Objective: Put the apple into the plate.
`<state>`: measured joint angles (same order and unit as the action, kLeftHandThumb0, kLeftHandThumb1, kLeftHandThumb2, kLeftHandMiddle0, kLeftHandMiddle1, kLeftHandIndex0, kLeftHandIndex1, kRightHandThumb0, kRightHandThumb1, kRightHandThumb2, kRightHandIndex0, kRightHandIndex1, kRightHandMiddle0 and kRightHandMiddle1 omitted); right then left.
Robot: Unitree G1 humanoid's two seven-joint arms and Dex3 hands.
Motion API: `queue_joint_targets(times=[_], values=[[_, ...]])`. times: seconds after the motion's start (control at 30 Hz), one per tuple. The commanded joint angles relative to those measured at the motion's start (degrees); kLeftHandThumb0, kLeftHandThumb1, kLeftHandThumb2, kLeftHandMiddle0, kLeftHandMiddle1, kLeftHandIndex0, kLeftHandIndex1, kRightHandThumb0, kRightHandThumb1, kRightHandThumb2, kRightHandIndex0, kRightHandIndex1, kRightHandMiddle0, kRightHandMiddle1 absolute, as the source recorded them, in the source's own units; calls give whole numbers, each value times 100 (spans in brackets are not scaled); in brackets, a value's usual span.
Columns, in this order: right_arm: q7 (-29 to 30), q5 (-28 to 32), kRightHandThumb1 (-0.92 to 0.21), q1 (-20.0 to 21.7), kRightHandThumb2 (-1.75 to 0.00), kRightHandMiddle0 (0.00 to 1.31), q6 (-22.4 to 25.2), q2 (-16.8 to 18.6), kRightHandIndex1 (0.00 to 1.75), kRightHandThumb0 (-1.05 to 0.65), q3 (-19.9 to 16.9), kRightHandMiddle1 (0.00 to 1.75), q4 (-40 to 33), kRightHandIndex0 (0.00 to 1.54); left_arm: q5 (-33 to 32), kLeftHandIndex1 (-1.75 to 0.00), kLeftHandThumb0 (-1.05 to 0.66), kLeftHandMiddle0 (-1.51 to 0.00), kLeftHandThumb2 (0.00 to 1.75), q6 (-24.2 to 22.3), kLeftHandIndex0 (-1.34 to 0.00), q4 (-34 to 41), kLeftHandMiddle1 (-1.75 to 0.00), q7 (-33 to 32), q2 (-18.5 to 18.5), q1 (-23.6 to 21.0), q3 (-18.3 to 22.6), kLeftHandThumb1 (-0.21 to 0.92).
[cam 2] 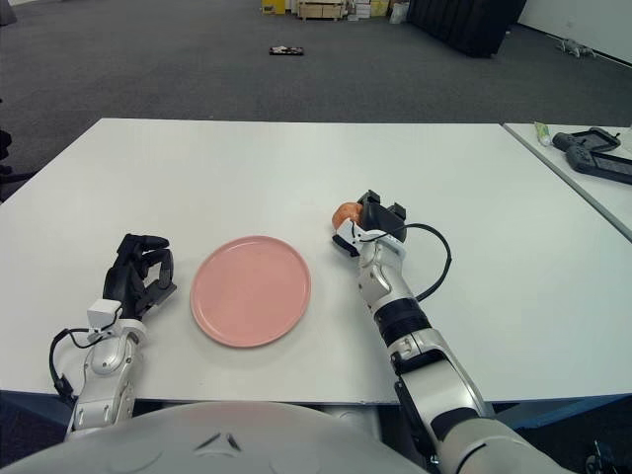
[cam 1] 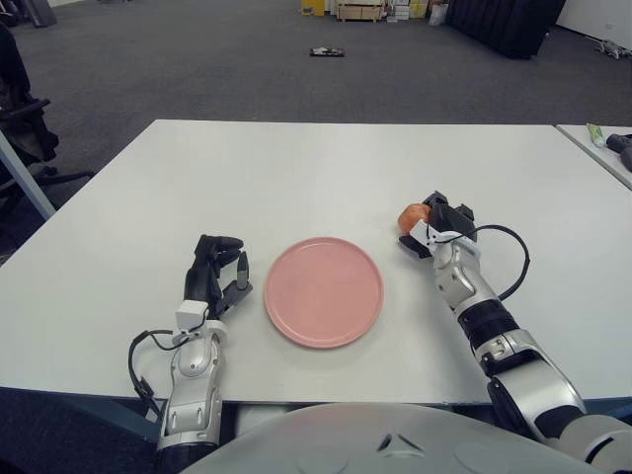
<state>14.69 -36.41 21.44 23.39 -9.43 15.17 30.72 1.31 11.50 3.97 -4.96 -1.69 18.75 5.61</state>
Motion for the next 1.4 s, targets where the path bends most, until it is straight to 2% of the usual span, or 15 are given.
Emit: queue_joint_targets(times=[0.0, 0.33, 0.5, 0.6, 0.97, 1.37], values=[[52, 236, -31, -84, -131, 61, 22, 133, 174, -48, -100, 174, 200, 77, -9, -175, -38, -65, 87, 5, -34, 5, -139, 18, 47, -39, 19, 68], [271, 602, -23, -50, -142, 68, -126, 252, 175, -51, -398, 175, 198, 114, -44, -175, -38, -63, 86, -237, -34, 140, -138, -38, -8, -25, 18, 68], [383, 634, -22, -115, -143, 69, -281, 218, 175, -51, -412, 175, 47, 121, -8, -175, -38, -63, 85, -267, -34, 163, -138, -98, -41, -25, 27, 69], [440, 665, -22, -166, -143, 69, -361, 204, 175, -51, -425, 175, -40, 124, 23, -175, -38, -62, 85, -168, -33, 106, -138, -124, -39, -49, 33, 69], [582, 792, -22, -401, -144, 69, -625, 216, 175, -51, -542, 175, -437, 127, 44, -175, -38, -62, 85, -288, -34, 142, -139, -139, -34, -59, 16, 69], [832, 1218, -25, -543, -140, 66, -1282, 370, 175, -50, -879, 175, -542, 125, -5, -175, -38, -61, 85, -278, -33, 120, -139, -137, -59, -78, 30, 69]])
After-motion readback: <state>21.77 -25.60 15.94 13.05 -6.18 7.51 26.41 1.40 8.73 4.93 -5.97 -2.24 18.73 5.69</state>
